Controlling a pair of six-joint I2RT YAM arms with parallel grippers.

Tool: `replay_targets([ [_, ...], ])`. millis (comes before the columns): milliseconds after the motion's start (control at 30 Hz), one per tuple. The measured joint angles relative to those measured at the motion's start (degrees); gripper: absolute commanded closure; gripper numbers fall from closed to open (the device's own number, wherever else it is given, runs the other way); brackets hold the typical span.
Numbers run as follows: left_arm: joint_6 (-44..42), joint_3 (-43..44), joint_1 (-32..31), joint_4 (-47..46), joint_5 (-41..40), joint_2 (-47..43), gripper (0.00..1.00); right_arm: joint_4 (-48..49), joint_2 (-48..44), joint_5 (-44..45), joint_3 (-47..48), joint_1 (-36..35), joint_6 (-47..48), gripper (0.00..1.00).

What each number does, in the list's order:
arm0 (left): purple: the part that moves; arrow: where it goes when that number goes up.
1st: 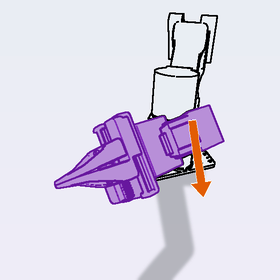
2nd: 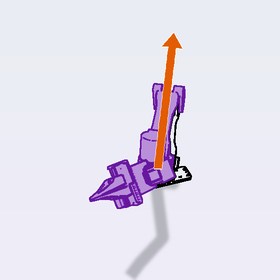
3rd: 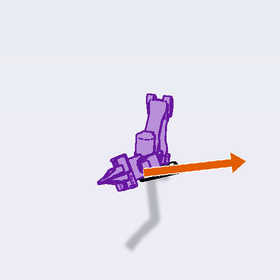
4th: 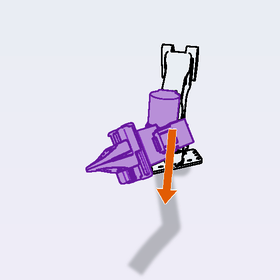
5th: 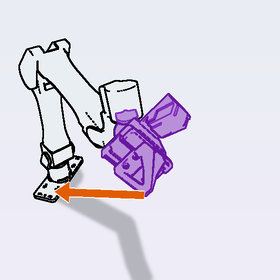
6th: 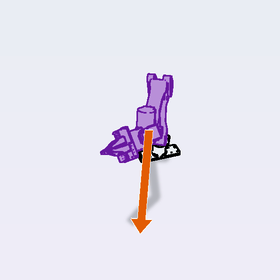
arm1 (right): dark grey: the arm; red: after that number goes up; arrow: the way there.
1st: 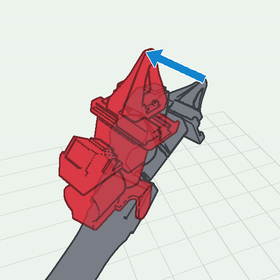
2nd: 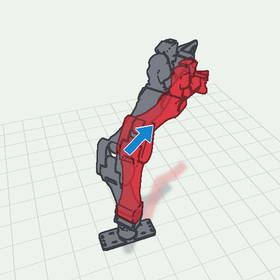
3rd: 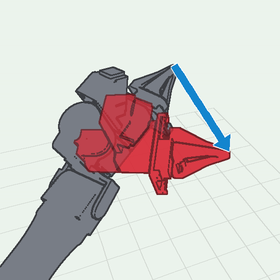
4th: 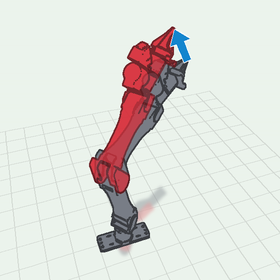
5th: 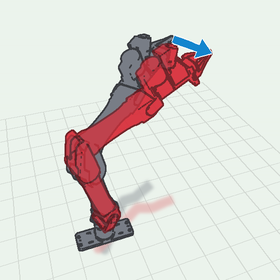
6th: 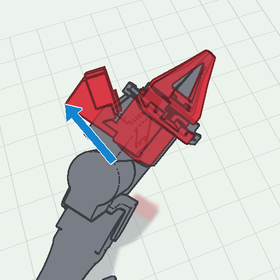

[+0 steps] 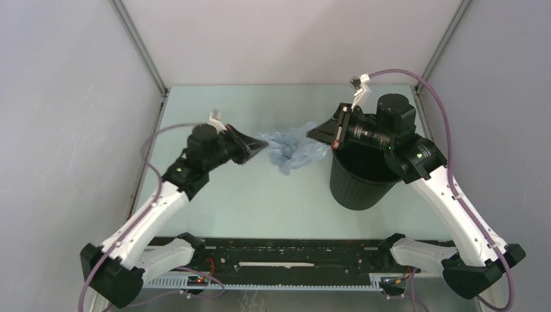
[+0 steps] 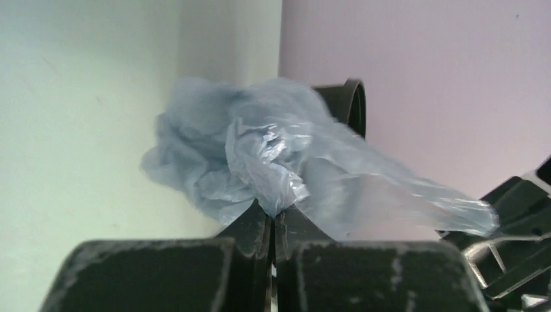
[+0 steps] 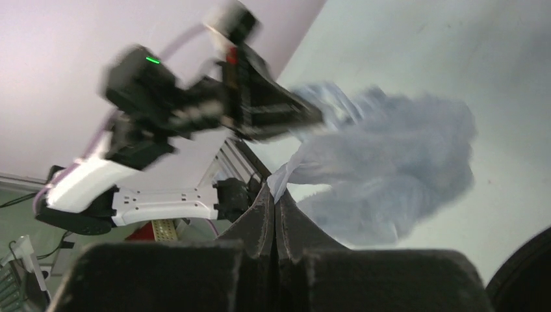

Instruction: Put the trash bags into the trash bin

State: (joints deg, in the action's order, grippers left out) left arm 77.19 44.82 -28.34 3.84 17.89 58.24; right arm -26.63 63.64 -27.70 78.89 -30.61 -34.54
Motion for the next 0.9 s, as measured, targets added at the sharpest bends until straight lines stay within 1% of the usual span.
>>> replay_targets([
  [67, -9.60, 8.52, -0.02, 11.37, -6.29, -1.42, 1.00, -2.25, 0.00, 0.61, 0.00, -0.44, 0.98, 1.00],
  [133, -18.56, 14.97, -0.15, 19.98, -13.66, -4.15, 1.00, -4.74, 0.09, 2.10, 0.00, -1.73, 2.47, 1.00],
  [200, -24.68, 17.38, -0.20, 26.27, -19.82, -7.82, 1.00, -6.97, 0.39, 4.17, 0.00, -3.69, 3.96, 1.00],
  [300, -31.43, 17.33, -0.20, 36.81, -26.77, -12.83, 1.00, -10.40, 2.05, 7.43, -0.07, -8.22, 5.57, 1.00],
  [400, -34.75, 14.64, -0.20, 43.95, -29.68, -14.53, 1.00, -12.02, 4.17, 10.21, -2.51, -12.28, 6.19, 1.00],
  [500, -36.50, 10.45, -0.20, 50.62, -29.70, -13.97, 1.00, -13.29, 6.84, 11.72, -6.16, -14.25, 5.88, 1.00],
  [567, -37.33, 9.60, 0.00, 54.25, -29.03, -12.00, 1.00, -14.32, 10.36, 12.39, -7.69, -14.73, 5.11, 1.00],
  [667, -38.69, 11.23, 2.36, 57.20, -26.05, -5.55, 1.00, -13.81, 16.37, 11.37, -7.85, -13.27, 2.67, 1.00],
  [733, -39.95, 16.74, 4.98, 59.69, -23.82, 1.11, 1.00, -13.11, 20.13, 9.66, -6.60, -11.26, 0.20, 1.00],
  [767, -40.72, 21.38, 6.12, 61.33, -22.99, 5.70, 1.00, -13.53, 21.70, 9.27, -4.94, -10.34, -0.79, 1.00],
  [800, -41.68, 27.91, 6.91, 63.41, -22.56, 10.54, 1.00, -15.39, 24.00, 9.20, -1.01, -9.35, -1.90, 1.00],
  [833, -42.69, 36.11, 7.37, 65.44, -22.60, 15.21, 1.00, -17.64, 26.47, 9.62, 4.98, -8.83, -2.36, 1.00],
  [900, -44.30, 52.54, 7.19, 67.17, -23.47, 21.77, 1.00, -21.22, 30.67, 12.63, 19.47, -8.90, -1.64, 1.00],
])
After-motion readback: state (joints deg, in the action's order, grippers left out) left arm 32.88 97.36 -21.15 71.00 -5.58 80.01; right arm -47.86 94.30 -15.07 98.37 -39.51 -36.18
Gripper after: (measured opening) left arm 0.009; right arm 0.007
